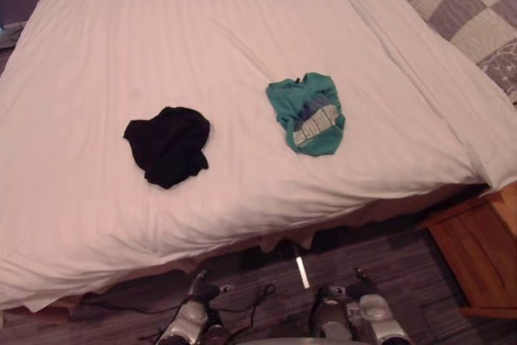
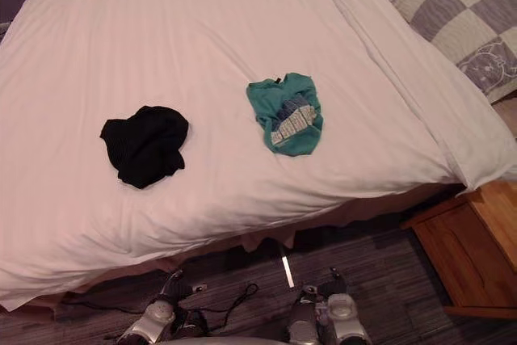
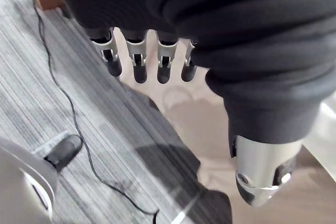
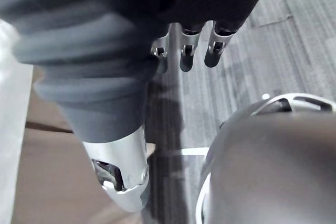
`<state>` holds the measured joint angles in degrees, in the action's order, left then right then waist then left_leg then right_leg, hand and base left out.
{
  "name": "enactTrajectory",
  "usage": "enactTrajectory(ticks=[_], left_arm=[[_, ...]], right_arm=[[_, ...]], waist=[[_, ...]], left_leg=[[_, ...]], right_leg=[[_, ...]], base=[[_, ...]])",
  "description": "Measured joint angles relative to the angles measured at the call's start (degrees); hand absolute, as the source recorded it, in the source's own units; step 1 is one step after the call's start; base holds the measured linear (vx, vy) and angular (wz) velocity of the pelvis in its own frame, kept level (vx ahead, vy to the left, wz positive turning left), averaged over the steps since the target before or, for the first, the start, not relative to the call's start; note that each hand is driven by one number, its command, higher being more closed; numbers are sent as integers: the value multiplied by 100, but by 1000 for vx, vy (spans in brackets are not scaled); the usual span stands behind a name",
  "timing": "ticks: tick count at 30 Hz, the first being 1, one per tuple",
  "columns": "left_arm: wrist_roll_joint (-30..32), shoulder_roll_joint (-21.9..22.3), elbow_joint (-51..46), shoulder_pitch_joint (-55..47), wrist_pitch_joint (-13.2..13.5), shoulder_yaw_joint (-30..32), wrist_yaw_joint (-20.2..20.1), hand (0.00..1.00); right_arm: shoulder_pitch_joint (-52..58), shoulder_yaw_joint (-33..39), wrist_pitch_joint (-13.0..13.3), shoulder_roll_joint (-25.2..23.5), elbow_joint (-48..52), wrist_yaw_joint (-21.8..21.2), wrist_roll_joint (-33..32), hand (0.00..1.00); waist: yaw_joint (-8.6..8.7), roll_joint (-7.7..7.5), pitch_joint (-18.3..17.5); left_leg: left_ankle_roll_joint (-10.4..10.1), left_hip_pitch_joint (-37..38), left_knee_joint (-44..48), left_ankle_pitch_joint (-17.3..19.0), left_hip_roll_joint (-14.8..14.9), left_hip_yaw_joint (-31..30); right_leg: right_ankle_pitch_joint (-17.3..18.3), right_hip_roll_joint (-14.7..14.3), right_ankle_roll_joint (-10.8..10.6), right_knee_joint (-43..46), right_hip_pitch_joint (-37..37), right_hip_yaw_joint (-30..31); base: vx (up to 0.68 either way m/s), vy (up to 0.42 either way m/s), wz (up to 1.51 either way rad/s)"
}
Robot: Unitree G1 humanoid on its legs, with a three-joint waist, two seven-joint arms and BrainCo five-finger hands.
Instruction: Tidy the bed and pick cloth on bed and put in laundry
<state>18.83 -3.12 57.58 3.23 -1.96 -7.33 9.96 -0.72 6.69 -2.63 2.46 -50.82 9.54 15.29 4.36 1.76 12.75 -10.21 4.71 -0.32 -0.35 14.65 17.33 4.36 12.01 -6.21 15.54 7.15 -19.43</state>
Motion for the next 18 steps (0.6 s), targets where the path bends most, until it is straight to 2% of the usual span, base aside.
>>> enactTrajectory(ticks=[1, 3, 5, 7, 10, 12, 14, 15, 18], left_arm=[[-1, 149, 15, -25, 2, 0, 0, 0], [0, 233, 41, -130, -3, 81, 2, 0], [-5, 230, 40, -161, -6, 380, 22, 0], [-25, 208, 46, -277, -9, 828, 71, 0], [-252, 137, 51, -505, -53, 2200, 192, 0], [-568, -66, 55, -678, -187, 3661, 308, 0], [-736, -276, 57, -798, -287, 4669, 401, 0], [-856, -541, 89, -900, -332, 5524, 479, 0], [-926, -1156, 132, -1015, -397, 6647, 587, 0]], right_arm=[[16, -10, -3, -2, -21, -2, -5, 0], [10, 97, -6, 8, -158, 12, -144, 0], [-6, 406, -6, -18, -307, 20, -180, 0], [-3, 843, -13, -80, -449, 35, -262, 0], [129, 1891, -116, -80, -728, 60, -472, 0], [374, 2804, -293, -46, -870, 166, -718, 0], [539, 3370, -383, 90, -871, 215, -869, 0], [676, 3759, -426, 294, -864, 309, -927, 0], [781, 4080, -469, 660, -489, 447, -916, 0]], waist=[[-45, 39, -19], [-13, 100, -62], [-46, 90, -72], [-81, 4, -104], [-86, -131, -193], [-95, -166, -216], [-96, -153, -216], [-100, -121, -248], [-106, -76, -359]], left_leg=[[0, 25, -61, -1, 4, -107], [92, 55, -94, -69, 7, -71], [93, 150, -157, -69, -4, -36], [95, 210, -195, -68, -43, -31], [126, 246, -267, -50, -107, -101], [147, 344, -291, -37, -130, -132], [148, 422, -292, -37, -162, -130], [147, 479, -293, -37, -181, -99], [155, 503, -301, -30, -183, -54]], right_leg=[[-90, -122, 8, -202, -66, 1], [-195, -198, -26, -412, -190, -49], [-213, -210, -49, -446, -272, -38], [-251, -190, -46, -502, -349, -39], [-277, -172, -70, -667, -515, -55], [-274, -156, -75, -701, -661, -60], [-260, -120, -94, -719, -775, -58], [-259, -113, -96, -772, -853, -51], [-263, -115, -127, -831, -915, -62]], base=[[17, -44, -22], [52, 0, -6], [67, 27, 2], [66, 40, 4], [103, 55, 21], [117, 39, 15], [78, 29, 10], [71, 34, 5], [23, 16, 3]])
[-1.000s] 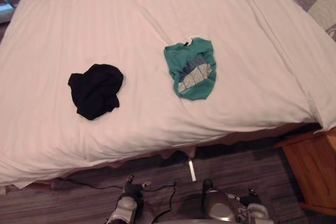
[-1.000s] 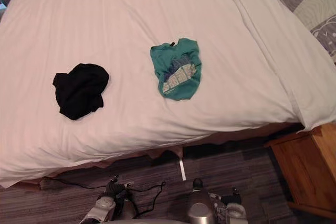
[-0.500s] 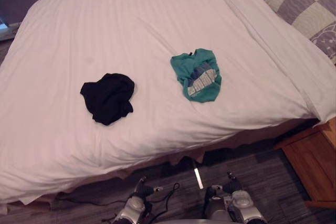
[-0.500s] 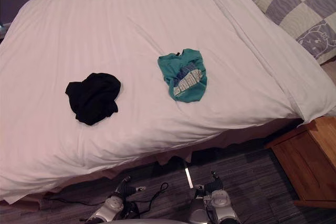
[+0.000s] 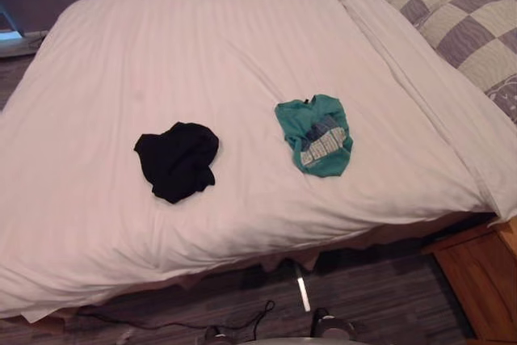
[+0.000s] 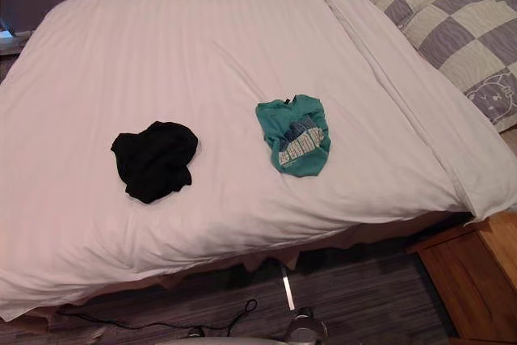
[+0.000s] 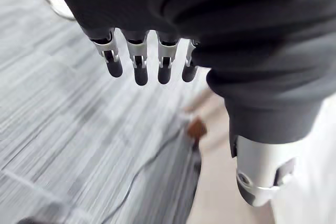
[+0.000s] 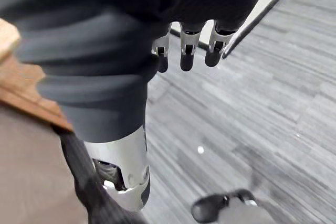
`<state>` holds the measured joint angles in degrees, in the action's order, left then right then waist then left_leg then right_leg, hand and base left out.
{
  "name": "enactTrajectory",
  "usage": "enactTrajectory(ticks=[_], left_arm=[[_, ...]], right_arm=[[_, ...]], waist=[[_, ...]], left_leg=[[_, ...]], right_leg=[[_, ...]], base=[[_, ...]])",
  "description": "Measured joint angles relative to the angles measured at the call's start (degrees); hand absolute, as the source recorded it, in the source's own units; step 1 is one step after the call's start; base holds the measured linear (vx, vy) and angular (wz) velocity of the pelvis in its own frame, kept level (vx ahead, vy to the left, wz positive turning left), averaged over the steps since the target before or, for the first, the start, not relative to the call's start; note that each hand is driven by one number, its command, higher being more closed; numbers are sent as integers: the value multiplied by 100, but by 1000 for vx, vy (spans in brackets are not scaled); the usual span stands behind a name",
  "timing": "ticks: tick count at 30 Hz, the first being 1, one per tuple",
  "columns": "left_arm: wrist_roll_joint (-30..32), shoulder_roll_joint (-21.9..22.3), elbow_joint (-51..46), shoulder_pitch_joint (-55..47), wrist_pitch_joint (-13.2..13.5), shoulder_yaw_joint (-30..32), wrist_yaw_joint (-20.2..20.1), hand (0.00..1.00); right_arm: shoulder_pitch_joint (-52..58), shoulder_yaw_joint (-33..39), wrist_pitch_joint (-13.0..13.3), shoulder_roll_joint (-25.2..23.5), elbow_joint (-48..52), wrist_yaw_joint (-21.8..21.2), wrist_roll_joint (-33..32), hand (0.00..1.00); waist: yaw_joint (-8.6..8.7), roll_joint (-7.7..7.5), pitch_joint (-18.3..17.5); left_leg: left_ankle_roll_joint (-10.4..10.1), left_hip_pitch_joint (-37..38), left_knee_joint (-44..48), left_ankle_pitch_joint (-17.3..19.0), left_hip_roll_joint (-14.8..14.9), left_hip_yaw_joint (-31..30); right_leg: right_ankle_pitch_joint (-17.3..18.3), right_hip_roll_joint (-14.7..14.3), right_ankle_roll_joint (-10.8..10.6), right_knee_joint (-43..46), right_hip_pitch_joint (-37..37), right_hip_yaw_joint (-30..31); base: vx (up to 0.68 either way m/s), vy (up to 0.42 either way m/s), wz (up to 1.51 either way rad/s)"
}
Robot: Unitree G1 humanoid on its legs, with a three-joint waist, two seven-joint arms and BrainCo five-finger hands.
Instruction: Tidy the bed and pick cloth on bed and put in laundry
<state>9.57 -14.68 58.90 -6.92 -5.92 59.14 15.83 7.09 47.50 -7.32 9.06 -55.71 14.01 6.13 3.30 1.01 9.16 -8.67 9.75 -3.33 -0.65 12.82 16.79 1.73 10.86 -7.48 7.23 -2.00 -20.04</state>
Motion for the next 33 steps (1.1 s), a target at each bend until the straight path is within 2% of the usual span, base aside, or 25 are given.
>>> enactTrajectory(ticks=[3, 4, 8, 13, 15, 17, 20, 21, 24, 27, 31, 33], left_arm=[[-52, -311, -175, 9, -4, 111, 162, 0], [-54, -393, -512, 24, -1, 18, 270, 0], [-47, -704, -2160, 32, 108, -1027, 778, 0], [-29, -905, -4042, 213, 326, -2070, 1124, 0], [40, -895, -4636, 399, 538, -2731, 1174, 0], [87, -893, -4746, 725, 642, -3039, 1174, 0], [89, -894, -4804, 1252, 665, -3460, 1175, 0], [136, -901, -4816, 1562, 667, -3683, 1174, 0], [248, -921, -4804, 2014, 665, -3996, 1171, 0], [418, -1156, -4682, 2592, 644, -4482, 1164, 0], [549, -1643, -3985, 3476, 608, -4911, 1142, 0], [819, -1921, -3513, 3991, 465, -5209, 988, 0]], right_arm=[[13, -21, -1, 269, 936, 121, 54, 0], [0, -59, 16, 420, 1549, 231, 167, 0], [-156, -478, 164, 1004, 3010, 533, 850, 0], [-615, -1052, 253, 1504, 3526, 706, 1269, 0], [-823, -1480, 257, 1655, 3778, 704, 1434, 0], [-1056, -1834, 260, 1799, 3923, 700, 1498, 0], [-1478, -2264, 337, 2083, 3963, 694, 1585, 0], [-1746, -2502, 358, 2207, 4151, 693, 1658, 0], [-2211, -2888, 477, 2332, 4339, 694, 1704, 0], [-2634, -3232, 509, 2402, 4379, 695, 1703, 0], [-3069, -3549, 546, 2567, 4379, 696, 1703, 0], [-3378, -3695, 583, 2650, 4379, 697, 1704, 0]], waist=[[22, 98, -120], [33, 133, -215], [-99, 157, -432], [-136, 119, -435], [-145, 157, -407], [-125, 181, -341], [-121, 183, -78], [-123, 172, 136], [-121, 148, 378], [-115, 126, 682], [-93, 76, 1033], [-81, -15, 1231]], left_leg=[[17, -4, -44, 15, -3, -8], [17, -8, -54, 15, -5, -17], [17, -109, -10, 16, -2, -98], [-14, -212, -28, -5, -34, -190], [-9, -280, -19, -37, -75, -206], [3, -394, 13, -60, -91, -207], [9, -500, 60, -69, -96, -175], [12, -603, 132, -71, -101, -142], [29, -886, 204, -124, -101, -74], [39, -1124, 214, -182, -90, -2], [56, -1404, 221, -219, -91, 149], [58, -1573, 231, -240, -81, 253]], right_leg=[[-28, -1, -46, -58, -48, -27], [-34, -1, -55, -64, -53, -29], [-40, -7, -65, -130, -68, -46], [-24, -23, -75, -145, -3, 79], [-90, -5, -83, -136, 77, 149], [-114, 7, -70, -97, 208, 195], [-117, 14, -66, 10, 395, 326], [-117, 28, -65, 117, 588, 441], [-151, 31, -16, 227, 967, 579], [-200, 13, 43, 278, 1282, 671], [-353, -21, 115, 261, 1676, 853], [-513, -63, 145, 152, 1873, 969]], base=[[-25, 12, 12], [-58, 17, 7], [-56, 4, 10], [-28, 12, 9], [12, 12, -2], [40, 20, -3], [18, 13, -10], [-4, 11, -16], [-20, 2, -17], [-27, 0, -14], [-22, 15, -21], [-20, 16, -22]])
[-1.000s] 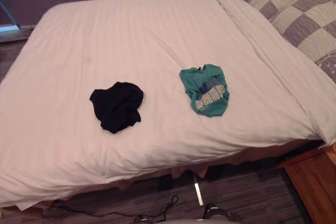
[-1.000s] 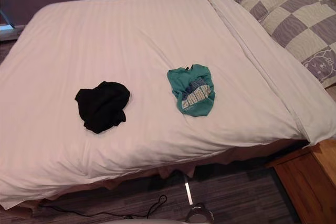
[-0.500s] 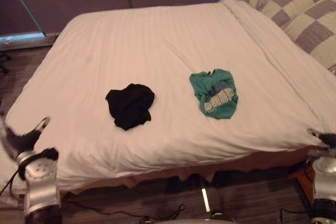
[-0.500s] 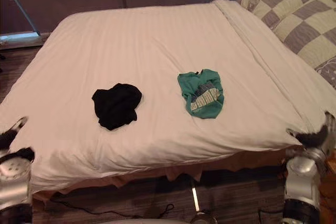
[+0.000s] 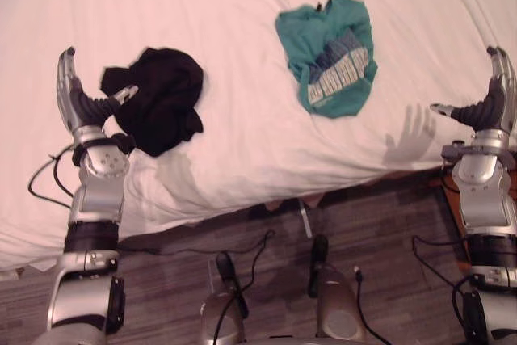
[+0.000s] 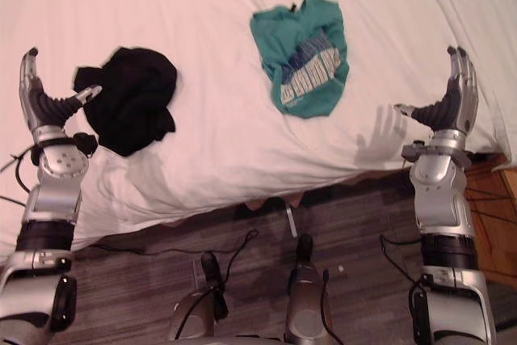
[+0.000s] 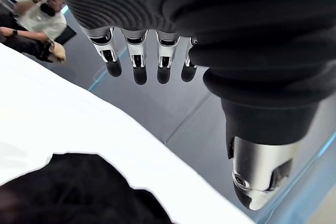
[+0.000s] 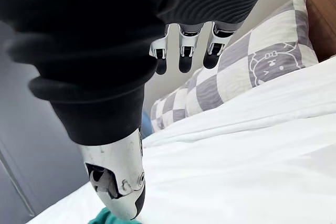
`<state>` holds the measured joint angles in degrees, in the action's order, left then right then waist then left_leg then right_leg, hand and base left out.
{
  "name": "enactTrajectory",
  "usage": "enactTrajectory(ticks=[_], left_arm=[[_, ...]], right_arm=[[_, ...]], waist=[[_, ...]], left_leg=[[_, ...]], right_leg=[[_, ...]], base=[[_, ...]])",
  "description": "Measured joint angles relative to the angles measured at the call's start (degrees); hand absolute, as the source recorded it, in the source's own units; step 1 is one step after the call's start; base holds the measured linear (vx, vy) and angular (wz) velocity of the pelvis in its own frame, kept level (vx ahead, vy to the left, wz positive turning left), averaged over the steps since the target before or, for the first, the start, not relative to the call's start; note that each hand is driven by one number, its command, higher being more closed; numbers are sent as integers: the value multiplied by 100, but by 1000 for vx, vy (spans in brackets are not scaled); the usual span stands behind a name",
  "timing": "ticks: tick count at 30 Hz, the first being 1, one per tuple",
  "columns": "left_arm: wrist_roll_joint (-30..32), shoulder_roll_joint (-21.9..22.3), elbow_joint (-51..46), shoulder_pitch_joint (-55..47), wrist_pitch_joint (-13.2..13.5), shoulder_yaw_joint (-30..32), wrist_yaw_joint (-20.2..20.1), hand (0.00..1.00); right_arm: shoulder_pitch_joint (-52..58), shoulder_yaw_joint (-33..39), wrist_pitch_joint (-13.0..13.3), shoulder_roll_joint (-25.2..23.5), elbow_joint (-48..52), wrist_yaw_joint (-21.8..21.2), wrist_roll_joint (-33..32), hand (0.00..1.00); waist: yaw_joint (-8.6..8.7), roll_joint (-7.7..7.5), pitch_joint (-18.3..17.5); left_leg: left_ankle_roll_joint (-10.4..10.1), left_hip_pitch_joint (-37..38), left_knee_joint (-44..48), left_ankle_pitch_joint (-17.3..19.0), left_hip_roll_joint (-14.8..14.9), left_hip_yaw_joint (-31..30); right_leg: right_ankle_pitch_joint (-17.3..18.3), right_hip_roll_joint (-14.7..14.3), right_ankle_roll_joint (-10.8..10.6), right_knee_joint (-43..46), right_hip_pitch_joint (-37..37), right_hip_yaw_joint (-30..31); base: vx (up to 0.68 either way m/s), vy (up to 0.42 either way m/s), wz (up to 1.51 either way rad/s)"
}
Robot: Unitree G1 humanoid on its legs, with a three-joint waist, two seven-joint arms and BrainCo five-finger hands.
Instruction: Tidy the bed and pick cloth on bed and put in laundry
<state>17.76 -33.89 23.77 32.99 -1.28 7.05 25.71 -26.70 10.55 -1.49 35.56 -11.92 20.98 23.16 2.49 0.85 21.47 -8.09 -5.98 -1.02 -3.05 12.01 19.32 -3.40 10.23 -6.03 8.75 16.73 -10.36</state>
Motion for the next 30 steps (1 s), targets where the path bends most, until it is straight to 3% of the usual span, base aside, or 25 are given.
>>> enactTrajectory(ticks=[5, 6, 11, 15, 21, 25, 26, 30], left_arm=[[895, -444, 929, 909, -214, -765, -519, 0], [1198, -560, 1200, 1119, -228, -942, -723, 100], [2069, -932, 1622, 1742, -172, -1441, -1195, 100], [2302, -935, 1605, 1945, -77, -1599, -1203, 100], [2052, -514, 940, 1484, -7, -1494, -1033, 100], [1306, 75, 84, 689, 398, -1343, -752, 100], [1082, 289, -265, 316, 587, -1344, -650, 100], [735, 876, -640, -436, 908, -1360, -643, 100]], right_arm=[[-526, -158, 10, 369, 318, 2, 11, 0], [-665, -215, 12, 414, 430, 2, 54, 0], [-1309, -638, 26, 821, 431, -2, 177, 0], [-2205, -1463, 72, 1043, 171, -53, 177, 0], [-3168, -2711, 161, 1065, -1112, -350, 169, 0], [-3658, -3373, 239, 1455, -2513, -629, 137, 0], [-3884, -3525, 269, 1537, -3100, -663, 94, 100], [-4234, -3528, 389, 1860, -4044, -734, 91, 100]], waist=[[51, -141, 468], [63, -178, 523], [50, -217, 601], [-5, -217, 601], [-193, -167, 611], [-375, 152, 753], [-436, 336, 811], [-667, 704, 758]], left_leg=[[56, -295, 16, -62, -24, 105], [52, -391, 21, -86, -23, 116], [48, -681, 116, -102, -13, 63], [60, -933, 124, -193, -5, -38], [47, -1063, 94, -285, -18, -208], [95, -1264, 95, -394, -95, -528], [103, -1320, 95, -404, -121, -664], [124, -1398, 100, -440, -185, -856]], right_leg=[[-329, -18, 43, -298, 230, 85], [-369, -20, 64, -305, 325, 89], [-402, -6, 55, -306, 536, 70], [-421, 7, 49, -309, 708, -24], [-429, 30, 36, -310, 747, -158], [-442, 145, 16, -309, 708, -450], [-441, 181, 14, -308, 662, -594], [-400, 262, -40, -208, 658, -737]], base=[[-21, 17, -9], [-20, 10, -6], [-6, -1, 5], [-27, -6, 12], [-7, 1, 14], [14, 25, 41], [7, 34, 39], [2, 34, 25]])
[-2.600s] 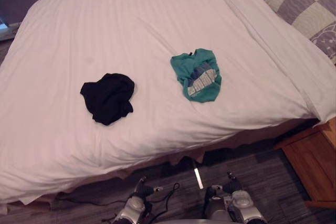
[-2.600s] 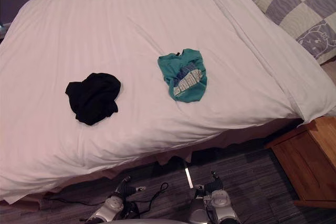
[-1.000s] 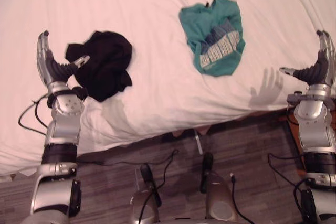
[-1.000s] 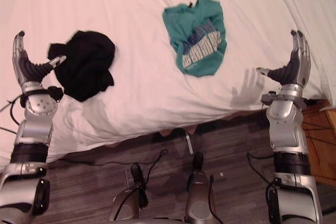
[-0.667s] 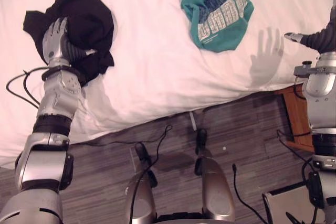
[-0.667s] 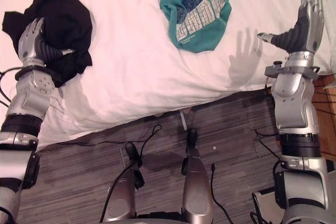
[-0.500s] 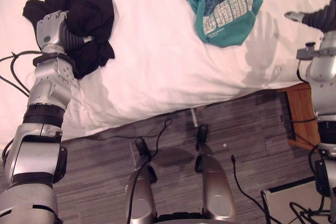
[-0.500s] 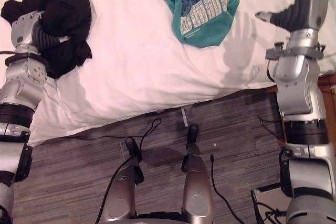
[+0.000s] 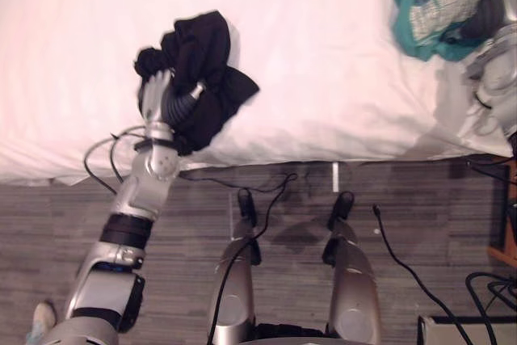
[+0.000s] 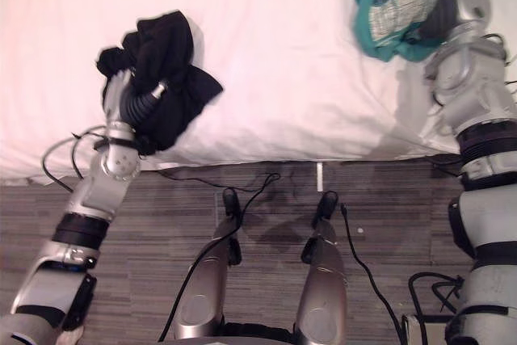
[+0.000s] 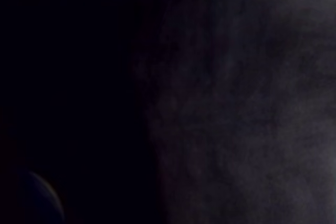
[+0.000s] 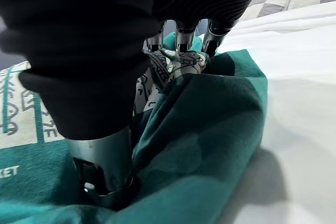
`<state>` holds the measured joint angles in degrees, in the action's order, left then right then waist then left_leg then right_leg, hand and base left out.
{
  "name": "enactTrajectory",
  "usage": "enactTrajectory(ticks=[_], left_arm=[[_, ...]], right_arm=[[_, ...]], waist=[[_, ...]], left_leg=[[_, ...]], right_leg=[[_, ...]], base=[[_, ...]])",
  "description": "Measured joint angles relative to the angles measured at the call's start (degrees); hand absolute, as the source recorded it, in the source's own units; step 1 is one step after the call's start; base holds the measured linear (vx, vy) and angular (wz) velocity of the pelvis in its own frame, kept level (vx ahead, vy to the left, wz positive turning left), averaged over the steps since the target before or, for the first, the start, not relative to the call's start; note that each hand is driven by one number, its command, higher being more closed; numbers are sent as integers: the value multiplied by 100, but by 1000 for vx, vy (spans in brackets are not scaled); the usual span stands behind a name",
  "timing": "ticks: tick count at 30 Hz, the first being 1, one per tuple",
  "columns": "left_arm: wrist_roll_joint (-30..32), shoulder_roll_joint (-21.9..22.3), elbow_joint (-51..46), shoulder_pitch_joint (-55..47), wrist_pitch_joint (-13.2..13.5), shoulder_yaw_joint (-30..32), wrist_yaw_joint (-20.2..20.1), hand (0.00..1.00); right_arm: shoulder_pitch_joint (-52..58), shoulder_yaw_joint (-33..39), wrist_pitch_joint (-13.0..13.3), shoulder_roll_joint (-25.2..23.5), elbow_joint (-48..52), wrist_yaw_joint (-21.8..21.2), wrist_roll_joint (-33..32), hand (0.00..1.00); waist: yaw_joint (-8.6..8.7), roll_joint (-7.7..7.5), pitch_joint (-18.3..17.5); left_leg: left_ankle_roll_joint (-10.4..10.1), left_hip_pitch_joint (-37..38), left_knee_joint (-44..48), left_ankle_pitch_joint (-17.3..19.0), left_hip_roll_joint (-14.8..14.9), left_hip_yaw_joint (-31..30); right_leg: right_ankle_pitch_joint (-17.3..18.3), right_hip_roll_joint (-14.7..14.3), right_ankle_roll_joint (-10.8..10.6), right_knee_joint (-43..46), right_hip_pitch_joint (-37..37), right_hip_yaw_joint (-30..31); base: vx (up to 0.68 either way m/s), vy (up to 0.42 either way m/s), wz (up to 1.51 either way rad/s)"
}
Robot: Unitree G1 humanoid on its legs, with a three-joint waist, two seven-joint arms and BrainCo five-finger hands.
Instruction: Tidy the bed and pick cloth on bed and put in laundry
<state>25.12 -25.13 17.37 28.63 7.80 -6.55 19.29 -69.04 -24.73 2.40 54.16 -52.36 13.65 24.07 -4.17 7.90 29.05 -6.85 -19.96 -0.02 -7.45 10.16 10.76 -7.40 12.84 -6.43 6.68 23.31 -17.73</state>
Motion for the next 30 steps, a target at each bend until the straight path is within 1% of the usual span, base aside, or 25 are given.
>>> enactTrajectory(ticks=[1, 2, 3, 6, 7, 8, 9, 10, 11, 12, 13, 14, 15, 16, 18, 20, 21, 22, 24, 25, 27, 29, 30], left_arm=[[-60, 68, -16, -72, 18, -4, 0, 100], [-204, 221, -112, -283, 24, 0, -2, 100], [-324, 306, -245, -537, 26, 19, -10, 100], [-583, 494, -460, -1129, 26, 73, -46, 100], [-704, 672, -505, -1428, 11, 75, -95, 100], [-824, 860, -504, -1762, -48, 71, -218, 100], [-914, 955, -506, -2032, -116, 69, -320, 100], [-964, 969, -508, -2163, -140, 74, -378, 100], [-1053, 967, -509, -2495, -222, 102, -482, 100], [-1089, 966, -509, -2614, -261, 118, -533, 100], [-1096, 966, -508, -2854, -305, 205, -611, 100], [-1096, 957, -499, -3094, -377, 297, -695, 100], [-1096, 964, -497, -3160, -394, 320, -706, 100], [-1106, 1063, -419, -3288, -423, 415, -799, 100], [-1200, 1174, -296, -3356, -442, 502, -824, 100], [-1322, 1273, -197, -3455, -483, 521, -899, 100], [-1350, 1418, -188, -3602, -506, 615, -952, 100], [-1378, 1487, -187, -3660, -512, 664, -978, 100], [-1558, 1741, -86, -3856, -516, 737, -1066, 100], [-1569, 1793, -75, -3902, -516, 746, -1070, 100], [-1741, 2124, 45, -4158, -529, 916, -1120, 100], [-1966, 2336, 139, -4353, -558, 1014, -1115, 100], [-2178, 2445, 236, -4490, -580, 1041, -1071, 100]], right_arm=[[-40, 9, 4, 22, -88, -7, -8, 100], [-49, 96, 9, 33, -268, -8, -93, 100], [-43, 259, 8, 33, -354, -8, -146, 100], [137, 653, 8, 16, -370, -36, -191, 100], [528, 1116, -2, -58, -244, -44, -269, 100], [1159, 1670, -38, -214, 113, -34, -401, 100], [1731, 2099, -86, -405, 533, -15, -511, 100], [2031, 2285, -102, -551, 798, 10, -616, 100], [2733, 2645, -135, -955, 1404, 24, -792, 100], [3059, 2751, -136, -1156, 1645, 26, -833, 100], [3640, 2940, -125, -1667, 2034, 18, -880, 100], [4412, 3097, -112, -2392, 2438, 8, -886, 100], [4718, 3137, -106, -2675, 2582, 0, -886, 100], [5651, 3249, -39, -3483, 2896, -38, -901, 100], [6306, 3322, -47, -4038, 2959, -149, -949, 100], [6952, 3338, -77, -4439, 2963, -272, -1000, 100], [7380, 3366, -122, -4663, 2976, -373, -1003, 100], [7538, 3396, -134, -4737, 2983, -398, -1005, 100], [8127, 3549, -178, -4957, 2990, -473, -1003, 100], [8223, 3566, -188, -4986, 2990, -502, -1003, 100], [8524, 3547, -294, -5114, 2979, -549, -1002, 100], [8547, 3469, -302, -5185, 2853, -615, -1002, 100], [8513, 3281, -305, -5175, 2755, -619, -1002, 100]], waist=[[-1, 49, -12], [2, 146, -36], [-4, 185, -42], [-2, 186, -43], [5, 185, -42], [23, 169, -40], [43, 121, -32], [63, 80, -34], [199, -39, -60], [251, -113, -96], [327, -311, -222], [343, -591, -497], [350, -688, -601], [376, -885, -935], [441, -997, -1190], [577, -1038, -1434], [669, -1024, -1588], [672, -1011, -1646], [693, -914, -1826], [700, -895, -1844], [699, -811, -1966], [674, -761, -2021], [632, -724, -2047]], left_leg=[[6, -12, 0, -7, -13, -38], [25, -32, -4, -26, -42, -120], [25, -22, -14, -35, -55, -144], [27, 127, -193, -107, -93, -159], [19, 298, -324, -148, -94, -153], [17, 536, -427, -165, -96, -136], [17, 741, -484, -165, -102, -102], [16, 861, -521, -164, -106, -77], [15, 1061, -524, -160, -104, -43], [15, 1143, -526, -160, -103, -2], [13, 1300, -526, -156, -101, 145], [-5, 1493, -526, -92, -99, 394], [-4, 1601, -526, -35, -94, 470], [-14, 1879, -526, 124, -66, 698], [-24, 2053, -526, 180, -59, 785], [-24, 2204, -525, 234, -48, 851], [-33, 2320, -523, 275, -46, 921], [-45, 2361, -517, 300, -44, 968], [-51, 2458, -452, 378, -27, 1011], [-53, 2471, -434, 393, -21, 1009], [-71, 2476, -392, 427, -8, 980], [-86, 2486, -392, 438, -9, 954], [-89, 2413, -389, 440, -16, 871]], right_leg=[[21, 20, -27, 32, -1, -35], [74, 66, -74, 114, -1, -103], [113, 87, -83, 174, -2, -110], [195, 116, -102, 244, -58, -106], [214, 113, -103, 241, -198, -115], [240, 113, -114, 234, -405, -121], [261, 113, -113, 229, -569, -110], [282, 112, -120, 226, -658, -104], [311, 109, -124, 222, -868, -90], [321, 106, -126, 220, -946, -79], [341, 92, -111, 219, -1047, 16], [413, 69, -134, 207, -1119, 180], [456, 53, -151, 204, -1171, 236], [526, -6, -171, 167, -1315, 435], [525, -48, -172, 55, -1465, 538], [504, -79, -182, -70, -1632, 579], [484, -98, -184, -155, -1734, 643], [467, -111, -183, -203, -1762, 688], [358, -148, -160, -432, -1923, 742], [337, -153, -159, -476, -1963, 735], [298, -165, -191, -607, -2062, 698], [256, -165, -185, -683, -2125, 667], [233, -148, -183, -710, -2165, 570]], base=[[-26, 33, 34], [-35, 19, 28], [-35, 13, 22], [-6, -3, 9], [40, 0, 12], [61, 6, 8], [72, 7, -1], [102, 4, -7], [86, 5, -5], [85, 9, -11], [73, 16, -39], [79, 10, -53], [101, 12, -77], [67, 10, -58], [40, 14, -38], [25, 24, -21], [21, 28, -29], [11, 18, -36], [1, 8, -24], [-11, 1, -5], [-9, 0, 2], [-16, 3, 10], [-46, 5, 27]])
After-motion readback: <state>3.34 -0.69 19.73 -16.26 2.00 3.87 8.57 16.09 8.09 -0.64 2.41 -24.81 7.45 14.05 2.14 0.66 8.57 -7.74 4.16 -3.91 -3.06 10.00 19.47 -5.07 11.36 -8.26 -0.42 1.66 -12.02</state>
